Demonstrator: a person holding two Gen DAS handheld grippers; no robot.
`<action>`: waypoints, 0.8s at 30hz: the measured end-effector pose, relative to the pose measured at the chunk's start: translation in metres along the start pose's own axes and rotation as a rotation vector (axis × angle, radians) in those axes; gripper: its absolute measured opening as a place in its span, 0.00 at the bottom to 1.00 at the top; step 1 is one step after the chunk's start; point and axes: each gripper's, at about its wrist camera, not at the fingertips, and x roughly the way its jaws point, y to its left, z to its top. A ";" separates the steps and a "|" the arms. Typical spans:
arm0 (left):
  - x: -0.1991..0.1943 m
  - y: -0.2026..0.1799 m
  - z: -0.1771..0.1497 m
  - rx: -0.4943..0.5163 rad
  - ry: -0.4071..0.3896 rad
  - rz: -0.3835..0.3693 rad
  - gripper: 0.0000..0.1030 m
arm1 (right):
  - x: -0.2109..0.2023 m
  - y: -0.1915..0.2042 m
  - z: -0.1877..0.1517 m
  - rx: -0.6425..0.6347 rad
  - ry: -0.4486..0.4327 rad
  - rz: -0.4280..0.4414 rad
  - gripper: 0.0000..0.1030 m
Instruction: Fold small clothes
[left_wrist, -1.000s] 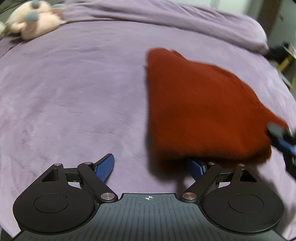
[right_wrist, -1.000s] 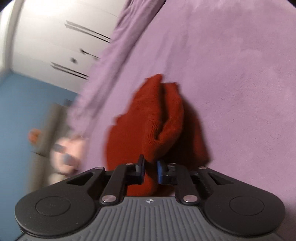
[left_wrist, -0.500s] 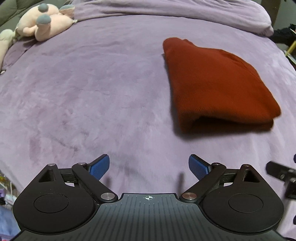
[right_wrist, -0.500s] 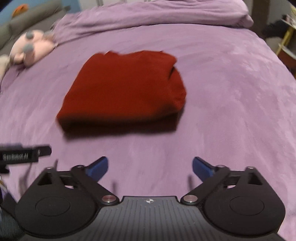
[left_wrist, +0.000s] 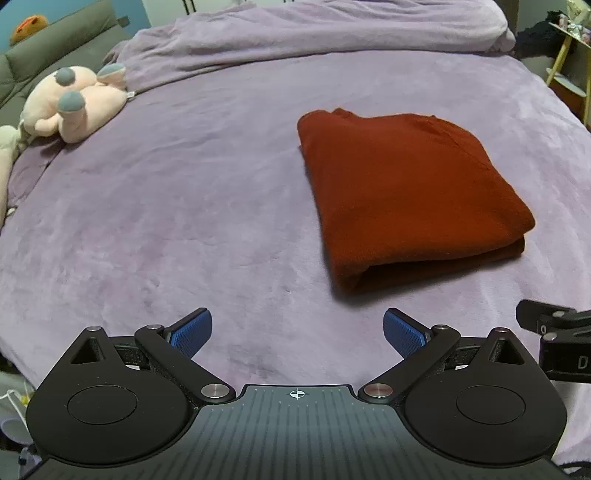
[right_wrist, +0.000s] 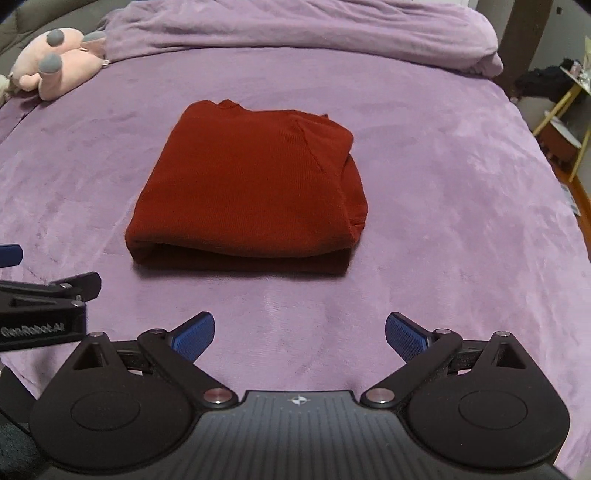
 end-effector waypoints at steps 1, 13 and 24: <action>0.001 0.000 0.001 -0.002 0.007 -0.005 0.99 | -0.001 -0.001 0.002 0.015 -0.001 0.006 0.96; 0.001 0.003 0.003 -0.027 0.042 -0.008 0.99 | -0.004 -0.001 0.006 0.017 0.014 -0.043 0.96; 0.000 0.001 0.005 -0.020 0.052 -0.013 0.99 | -0.007 -0.002 0.009 0.032 0.018 -0.045 0.96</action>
